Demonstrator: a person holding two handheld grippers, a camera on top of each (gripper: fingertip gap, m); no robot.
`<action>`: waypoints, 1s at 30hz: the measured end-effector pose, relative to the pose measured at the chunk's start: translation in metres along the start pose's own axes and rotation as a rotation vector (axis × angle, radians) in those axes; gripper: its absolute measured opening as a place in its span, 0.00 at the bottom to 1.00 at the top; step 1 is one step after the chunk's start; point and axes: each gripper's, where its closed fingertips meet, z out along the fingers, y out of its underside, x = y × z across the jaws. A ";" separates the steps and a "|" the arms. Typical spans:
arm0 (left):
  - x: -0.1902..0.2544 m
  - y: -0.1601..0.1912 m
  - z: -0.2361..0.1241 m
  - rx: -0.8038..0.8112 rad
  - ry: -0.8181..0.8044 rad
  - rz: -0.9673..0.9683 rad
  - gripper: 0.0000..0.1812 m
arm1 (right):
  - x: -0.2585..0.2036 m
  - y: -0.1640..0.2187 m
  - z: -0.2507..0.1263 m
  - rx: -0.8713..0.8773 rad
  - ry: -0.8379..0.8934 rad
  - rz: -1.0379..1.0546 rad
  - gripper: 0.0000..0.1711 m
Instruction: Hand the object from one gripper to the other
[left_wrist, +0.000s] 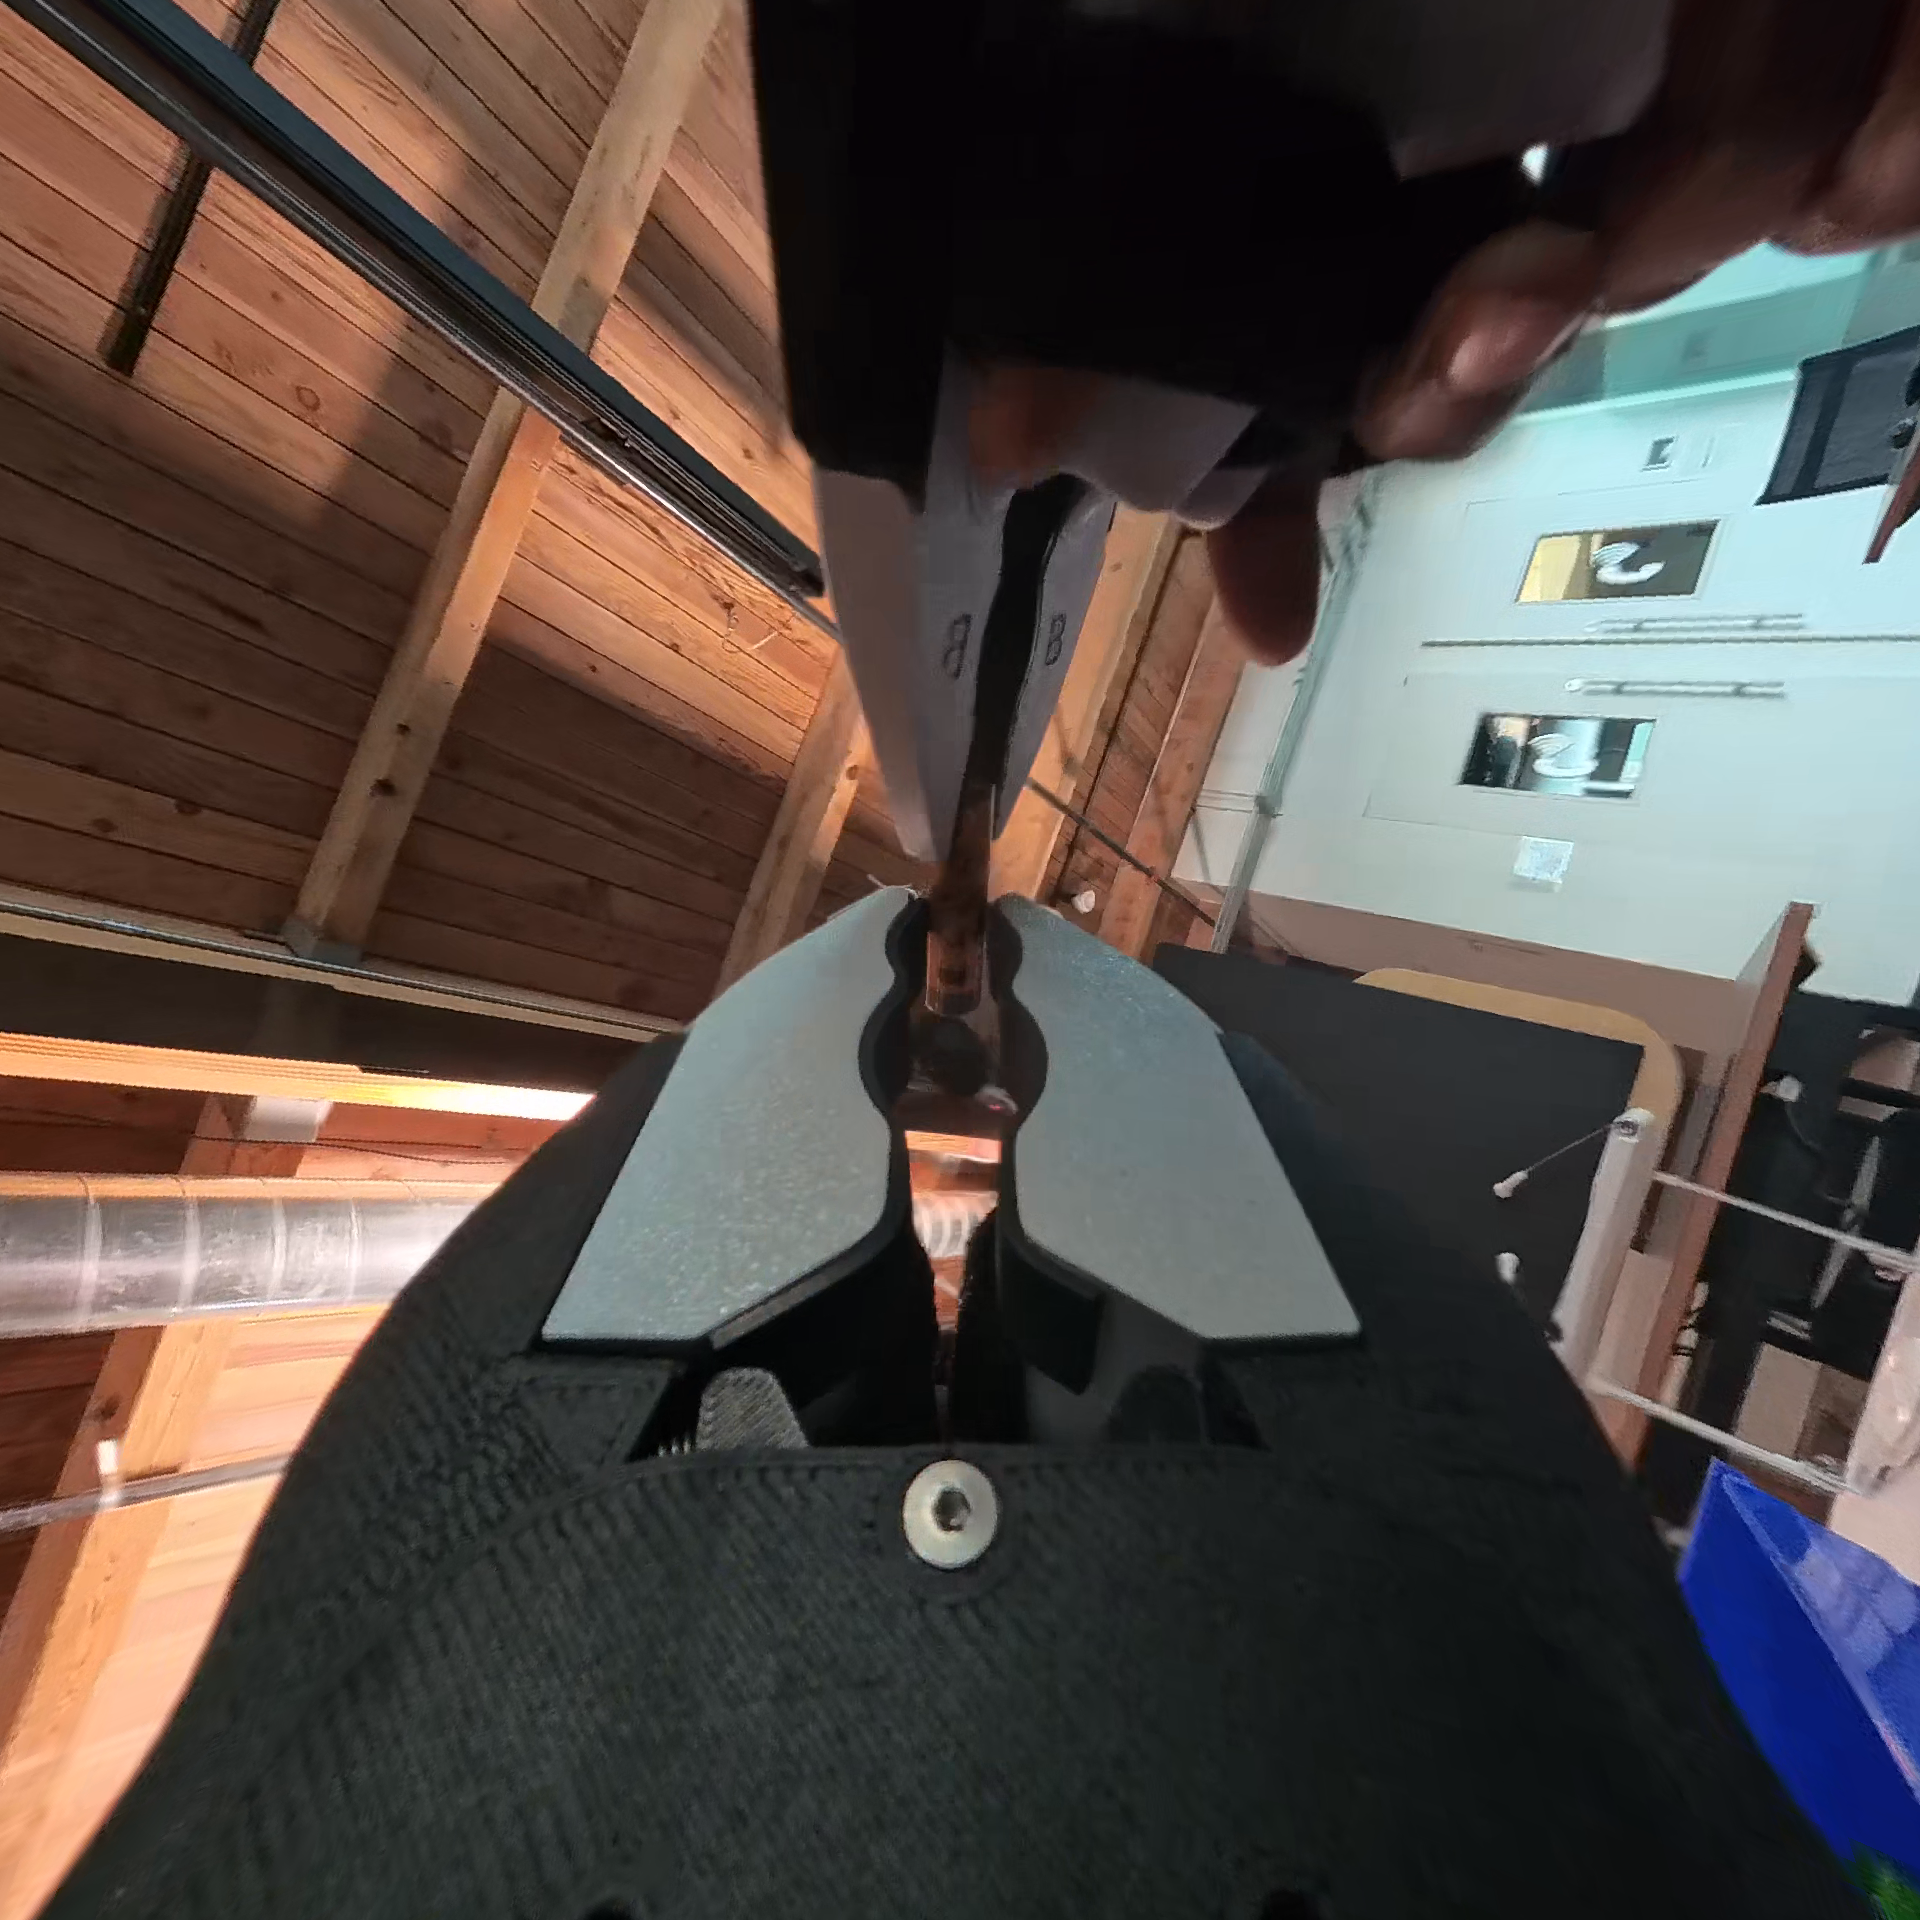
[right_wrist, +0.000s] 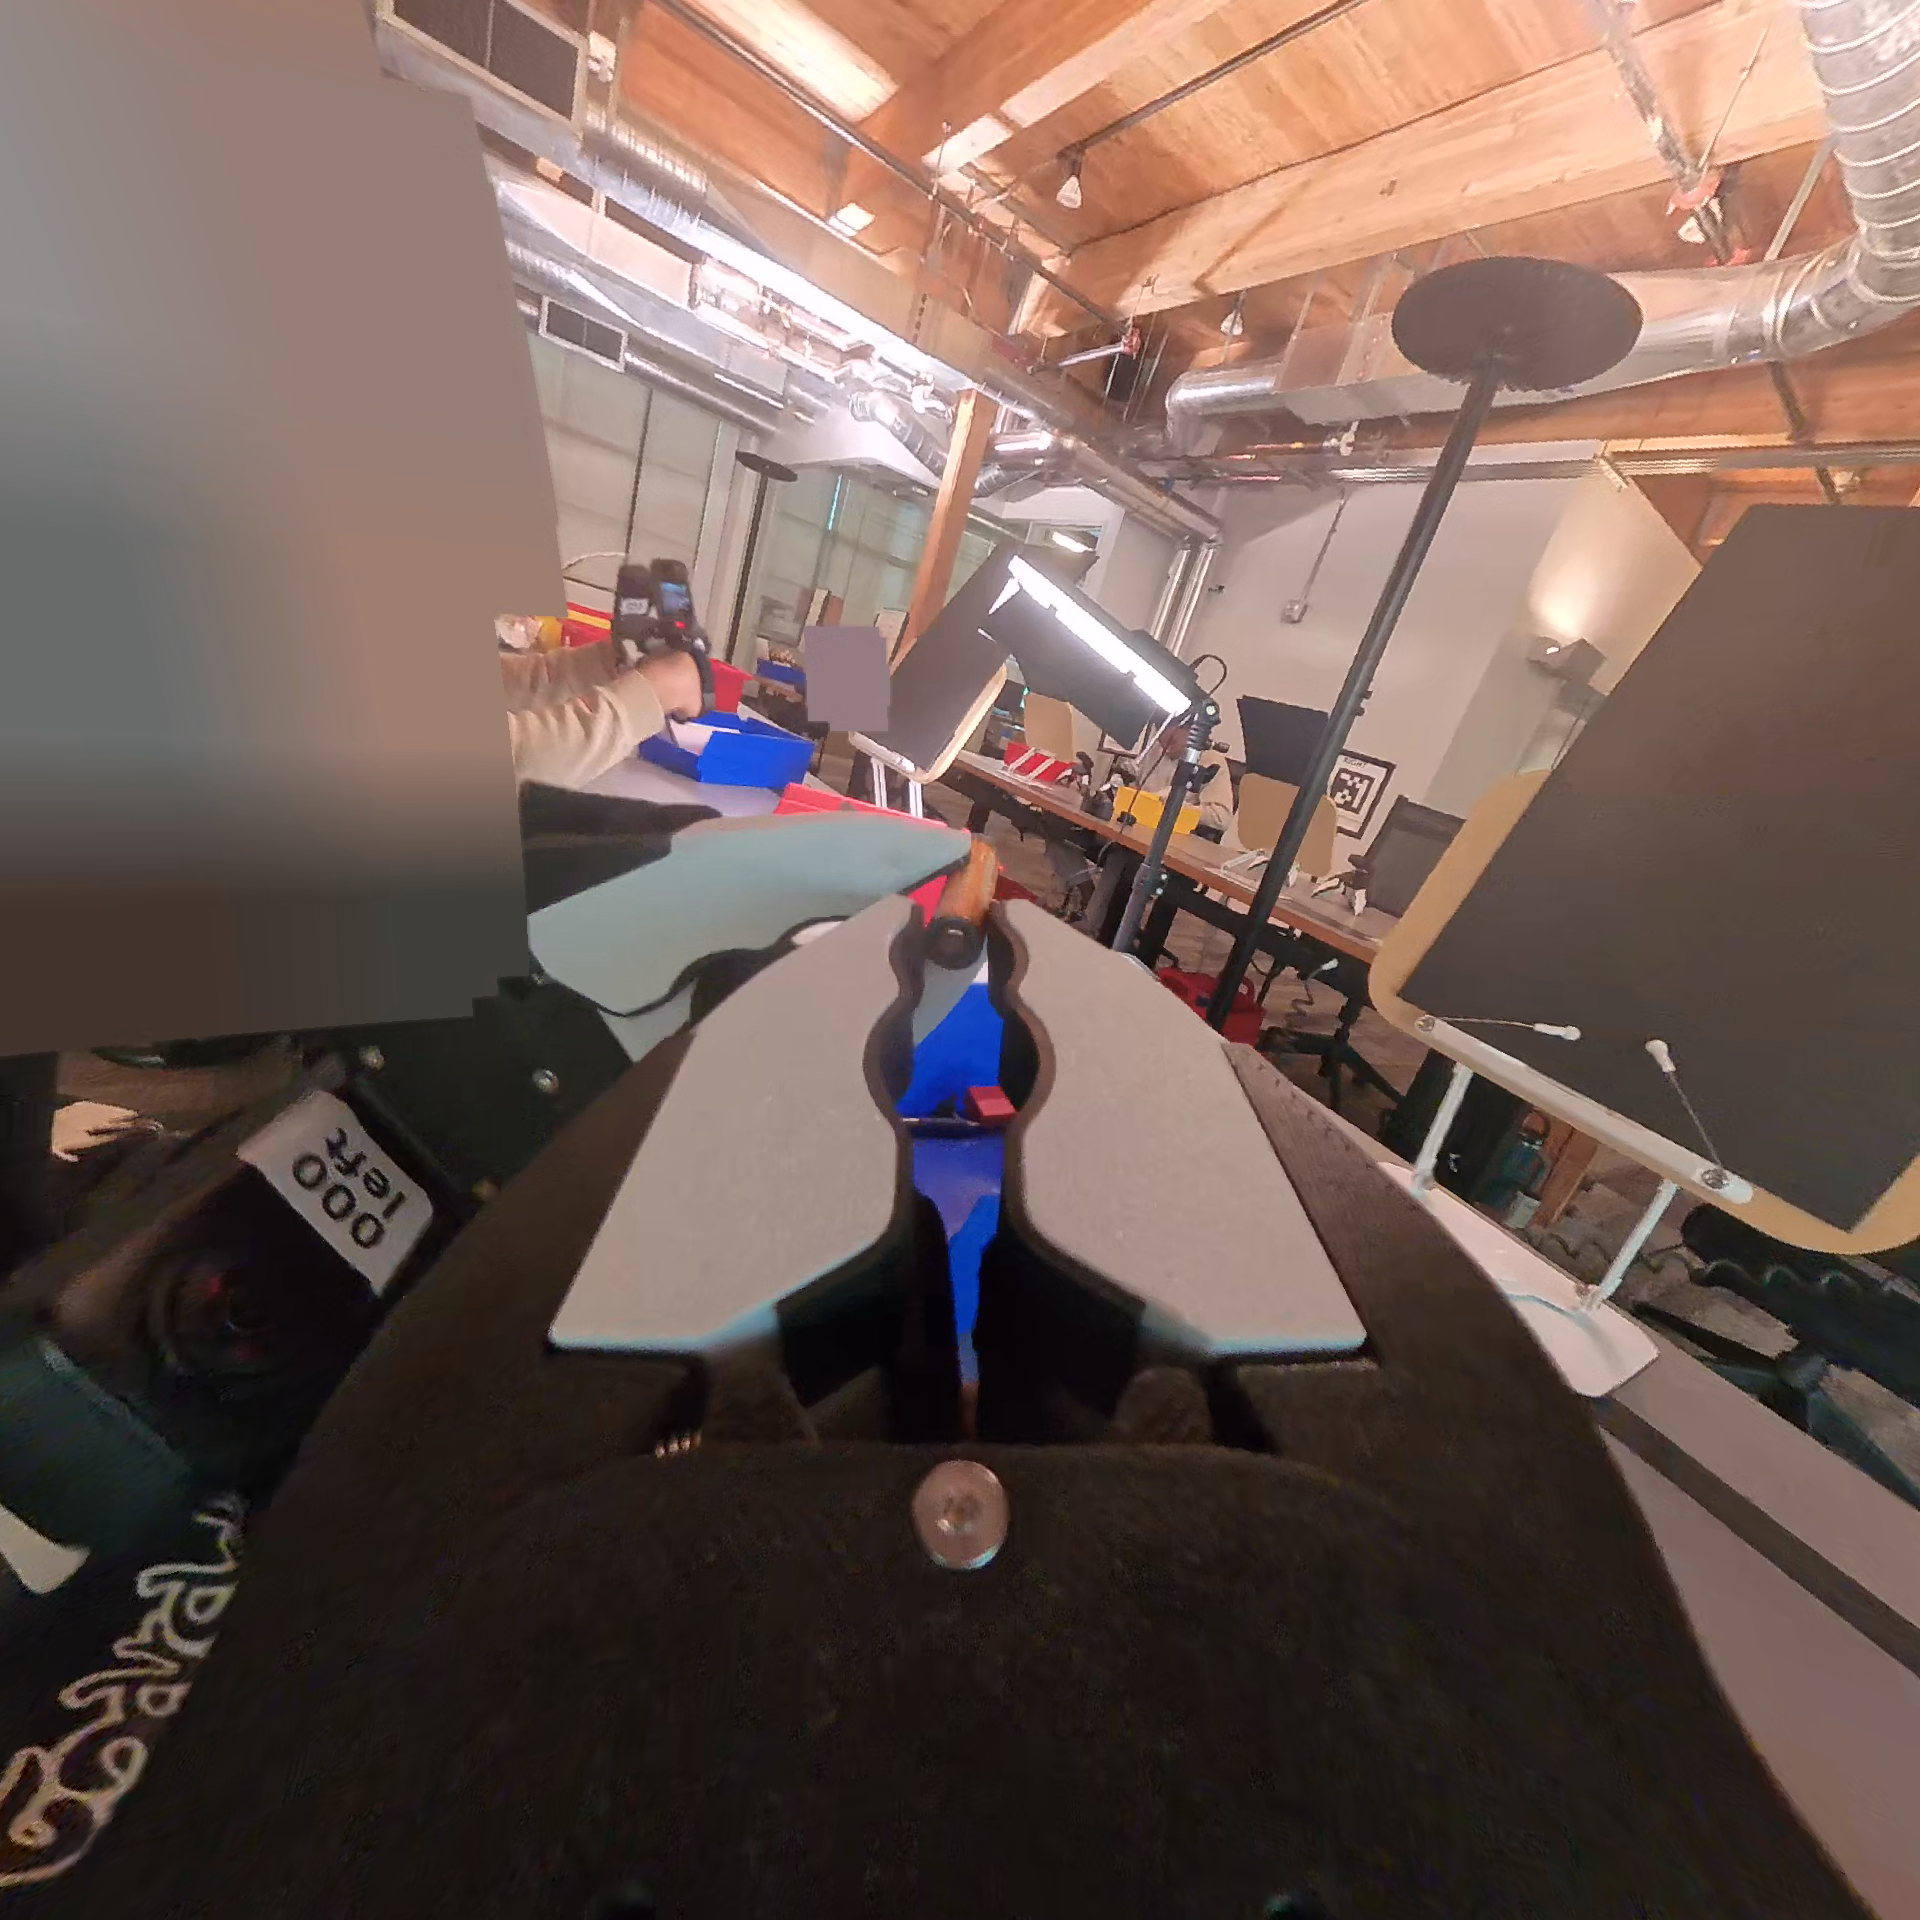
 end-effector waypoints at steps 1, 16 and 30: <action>0.000 0.000 0.001 0.001 0.017 -0.055 0.06 | 0.001 0.001 -0.001 -0.006 0.000 -0.025 0.06; -0.017 -0.043 -0.037 0.307 1.218 -2.071 0.21 | -0.028 -0.010 -0.038 0.156 -0.231 -0.644 0.06; -0.031 -0.048 -0.035 0.489 1.004 -1.854 0.05 | -0.038 -0.019 -0.035 0.162 -0.302 -0.376 0.07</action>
